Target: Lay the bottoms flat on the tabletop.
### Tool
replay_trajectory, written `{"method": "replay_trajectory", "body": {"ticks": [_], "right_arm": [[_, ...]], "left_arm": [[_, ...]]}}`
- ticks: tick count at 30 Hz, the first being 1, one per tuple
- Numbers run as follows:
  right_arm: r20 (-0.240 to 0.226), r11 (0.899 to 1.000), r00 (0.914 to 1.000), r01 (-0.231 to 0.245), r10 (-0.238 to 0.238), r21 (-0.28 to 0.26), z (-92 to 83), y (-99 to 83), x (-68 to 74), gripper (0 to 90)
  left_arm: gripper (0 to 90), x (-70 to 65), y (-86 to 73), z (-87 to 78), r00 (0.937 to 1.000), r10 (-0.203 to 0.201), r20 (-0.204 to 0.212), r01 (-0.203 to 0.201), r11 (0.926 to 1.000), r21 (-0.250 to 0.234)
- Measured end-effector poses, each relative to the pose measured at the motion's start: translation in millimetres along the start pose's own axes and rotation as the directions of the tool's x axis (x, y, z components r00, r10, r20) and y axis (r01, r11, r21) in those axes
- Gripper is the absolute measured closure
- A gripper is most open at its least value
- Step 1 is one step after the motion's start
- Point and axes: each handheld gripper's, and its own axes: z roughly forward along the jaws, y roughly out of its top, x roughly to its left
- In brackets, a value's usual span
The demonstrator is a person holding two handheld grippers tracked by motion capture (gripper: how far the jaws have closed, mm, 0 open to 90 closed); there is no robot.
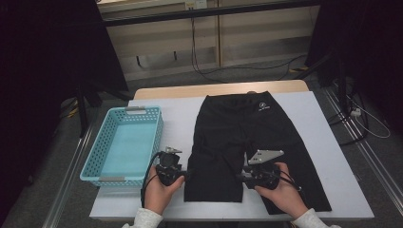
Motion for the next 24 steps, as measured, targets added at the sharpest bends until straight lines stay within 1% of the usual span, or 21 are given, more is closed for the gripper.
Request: {"method": "replay_trajectory", "body": {"ticks": [1,2,3,4,5,6,7,8,9,10,11,12,13,14,15,16,19,20,22,23,24], "right_arm": [[-0.002,1.000,1.0000,0.002,-0.002,0.004,3.7,0.9,0.1,56.0],[-0.005,1.000,1.0000,0.004,-0.004,0.016,7.9,1.6,0.2,55.3],[-0.007,1.000,0.9999,0.008,-0.007,0.027,12.1,2.0,0.3,56.0],[-0.003,1.000,0.9999,0.013,-0.013,0.016,14.1,2.8,0.2,57.9],[0.001,1.000,0.9999,0.013,-0.013,0.020,14.8,4.0,-0.3,59.8],[-0.002,1.000,0.9999,0.010,-0.010,0.025,14.8,5.0,-1.3,60.9],[-0.002,1.000,1.0000,0.006,-0.006,0.027,14.7,5.3,-2.5,63.7],[0.001,1.000,1.0000,0.002,-0.002,0.026,14.6,5.1,-3.6,66.2],[-0.003,1.000,1.0000,-0.001,0.001,0.024,14.7,5.1,-5.1,68.4],[-0.002,1.000,1.0000,-0.008,0.009,0.024,14.4,5.1,-6.8,72.9],[0.002,1.000,0.9998,-0.018,0.018,0.025,13.9,4.8,-8.4,76.7],[-0.001,0.999,0.9998,-0.022,0.022,0.025,13.7,4.5,-9.6,78.7],[-0.011,0.999,0.9997,-0.024,0.024,0.026,13.4,4.4,-10.5,81.6],[-0.028,0.999,0.9992,-0.029,0.030,0.028,13.2,4.0,-11.3,85.1],[-0.049,0.999,0.9981,-0.037,0.038,0.025,13.4,3.4,-11.6,85.8],[-0.054,0.999,0.9977,-0.040,0.041,0.022,13.4,2.8,-11.4,85.8],[-0.063,0.999,0.9978,-0.019,0.021,0.036,11.0,2.5,-8.3,86.1],[-0.067,0.999,0.9975,-0.019,0.021,0.042,9.7,1.7,-6.8,86.1],[-0.084,0.999,0.9963,-0.014,0.018,0.050,7.1,-0.7,-4.2,86.1],[-0.093,0.999,0.9956,-0.010,0.015,0.053,5.6,-1.8,-3.2,86.1],[-0.101,0.998,0.9948,-0.005,0.011,0.059,3.9,-3.0,-2.2,85.8]], "left_arm": [[51.0,1.3,1.3,0.0,0.9999,-0.013,-0.002,0.013,0.9999,-0.001],[53.3,3.2,2.6,0.6,0.9996,-0.026,0.009,0.026,0.9997,0.000],[54.5,4.5,3.4,1.5,0.9994,-0.032,0.009,0.032,0.9995,-0.002],[57.7,4.8,4.2,2.3,0.9995,-0.030,0.008,0.030,0.9995,-0.002],[59.7,4.4,4.7,3.1,0.9994,-0.029,0.018,0.029,0.9996,-0.001],[59.8,3.1,4.8,4.0,0.9993,-0.028,0.024,0.028,0.9996,-0.001],[60.9,1.6,5.0,4.7,0.9996,-0.022,0.020,0.022,0.9998,0.000],[61.8,1.0,5.9,4.6,0.9992,-0.028,0.027,0.028,0.9996,0.009],[66.3,1.5,6.6,4.5,0.9979,-0.035,0.056,0.033,0.9990,0.029],[72.6,1.0,6.0,5.4,0.9962,-0.045,0.074,0.043,0.9985,0.033],[75.8,0.2,5.3,5.6,0.9972,-0.036,0.066,0.034,0.9989,0.033],[79.2,-0.3,5.1,5.6,0.9968,-0.036,0.071,0.034,0.9988,0.035],[82.0,-0.7,5.1,5.6,0.9955,-0.045,0.083,0.041,0.9981,0.047],[86.0,-0.8,4.5,5.4,0.9945,-0.044,0.095,0.039,0.9977,0.055],[88.2,-1.2,3.9,4.9,0.9931,-0.051,0.105,0.045,0.9970,0.063],[88.5,-1.5,3.2,3.8,0.9922,-0.051,0.114,0.043,0.9965,0.072],[89.3,-3.2,-0.9,-0.7,0.9911,-0.044,0.126,0.031,0.9948,0.097],[89.4,-4.1,-3.5,-2.7,0.9908,-0.039,0.130,0.025,0.9943,0.104],[89.4,-4.5,-6.7,-5.7,0.9900,-0.031,0.137,0.016,0.9934,0.114],[89.4,-5.0,-8.3,-7.3,0.9887,-0.037,0.145,0.020,0.9928,0.118],[89.2,-5.0,-9.3,-9.1,0.9883,-0.031,0.150,0.014,0.9935,0.113]]}}
